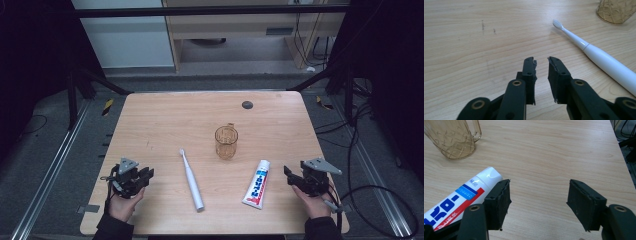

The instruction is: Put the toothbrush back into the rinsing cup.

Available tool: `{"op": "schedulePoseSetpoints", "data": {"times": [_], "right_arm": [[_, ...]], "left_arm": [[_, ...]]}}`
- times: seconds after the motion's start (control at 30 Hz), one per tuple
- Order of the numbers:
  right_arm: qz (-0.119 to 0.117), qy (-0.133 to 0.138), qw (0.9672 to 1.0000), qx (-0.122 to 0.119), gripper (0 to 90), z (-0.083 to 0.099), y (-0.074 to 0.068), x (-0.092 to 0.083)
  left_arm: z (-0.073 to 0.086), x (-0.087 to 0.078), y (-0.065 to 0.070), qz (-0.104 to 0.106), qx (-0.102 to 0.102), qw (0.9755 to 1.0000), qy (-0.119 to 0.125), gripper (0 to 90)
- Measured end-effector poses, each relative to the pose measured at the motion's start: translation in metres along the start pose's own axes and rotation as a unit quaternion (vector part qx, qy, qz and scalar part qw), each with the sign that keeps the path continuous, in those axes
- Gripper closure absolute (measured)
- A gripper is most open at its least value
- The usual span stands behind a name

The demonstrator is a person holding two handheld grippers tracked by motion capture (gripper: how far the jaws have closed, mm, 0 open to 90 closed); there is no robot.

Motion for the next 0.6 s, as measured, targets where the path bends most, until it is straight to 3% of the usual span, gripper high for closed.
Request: {"op": "schedulePoseSetpoints", "data": {"times": [0.6], "right_arm": [[-0.006,-0.003,0.9999,-0.012,36.8,0.001,-0.006,0.001]], "left_arm": [[-0.008,0.015,0.032,0.022,0.026,0.9994,-0.01,89.1]]}}
Point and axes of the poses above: each handheld gripper's, and its own axes: x roughly forward along the jaws, z roughly out of its underside, y roughly to its right, the point moved 9 cm from there along x, roughly forward along the jaws, and after that the axes turned 4 degrees about x, right-handed, at the moved point
